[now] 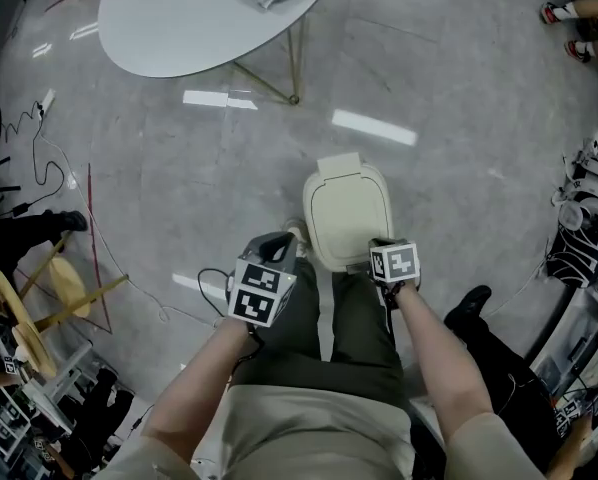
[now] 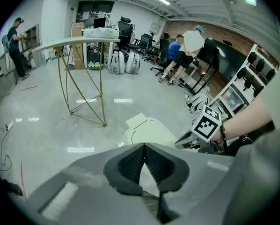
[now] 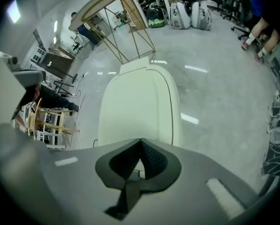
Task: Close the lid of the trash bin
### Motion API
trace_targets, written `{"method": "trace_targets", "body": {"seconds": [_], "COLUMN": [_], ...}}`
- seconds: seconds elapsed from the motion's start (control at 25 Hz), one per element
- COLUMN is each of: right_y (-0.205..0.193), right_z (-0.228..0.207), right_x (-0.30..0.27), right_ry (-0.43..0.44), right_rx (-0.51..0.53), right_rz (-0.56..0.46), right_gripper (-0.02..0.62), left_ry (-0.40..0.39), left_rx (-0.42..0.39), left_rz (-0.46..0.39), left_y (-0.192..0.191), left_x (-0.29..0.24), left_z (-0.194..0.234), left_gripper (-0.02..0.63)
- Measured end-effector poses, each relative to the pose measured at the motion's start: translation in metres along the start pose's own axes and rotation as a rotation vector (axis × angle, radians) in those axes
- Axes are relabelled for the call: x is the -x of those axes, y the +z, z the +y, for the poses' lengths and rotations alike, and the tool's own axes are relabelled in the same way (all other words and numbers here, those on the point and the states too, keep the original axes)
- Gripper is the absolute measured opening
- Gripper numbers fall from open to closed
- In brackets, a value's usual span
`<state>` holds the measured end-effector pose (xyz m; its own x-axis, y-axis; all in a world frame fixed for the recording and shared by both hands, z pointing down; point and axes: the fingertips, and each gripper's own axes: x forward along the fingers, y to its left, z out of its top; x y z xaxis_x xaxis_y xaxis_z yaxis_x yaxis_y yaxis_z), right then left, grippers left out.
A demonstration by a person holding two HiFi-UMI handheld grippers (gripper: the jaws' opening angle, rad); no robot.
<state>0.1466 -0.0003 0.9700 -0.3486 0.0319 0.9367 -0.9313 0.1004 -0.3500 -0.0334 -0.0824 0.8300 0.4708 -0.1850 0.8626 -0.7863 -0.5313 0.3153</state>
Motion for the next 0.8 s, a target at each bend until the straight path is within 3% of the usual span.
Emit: {"method": "trace_targets", "body": {"seconds": [0.24, 0.6, 0.8], "right_y": [0.032, 0.100, 0.123], "right_z": [0.036, 0.115, 0.158], "right_x": [0.083, 0.287, 0.393], "right_ry": [0.038, 0.102, 0.130], "right_rx": [-0.013, 0.156, 0.232], "right_rz": [-0.193, -0.563, -0.742], "right_gripper": [0.003, 0.003, 0.003], "left_ry": [0.026, 0.100, 0.109], "left_rx": [-0.040, -0.141, -0.141], "left_rz": [-0.105, -0.297, -0.444], "left_y": [0.049, 0.149, 0.201], "left_x": [0.062, 0.185, 0.262], "left_z": [-0.010, -0.031, -0.048], "left_gripper": [0.003, 0.003, 0.003]}}
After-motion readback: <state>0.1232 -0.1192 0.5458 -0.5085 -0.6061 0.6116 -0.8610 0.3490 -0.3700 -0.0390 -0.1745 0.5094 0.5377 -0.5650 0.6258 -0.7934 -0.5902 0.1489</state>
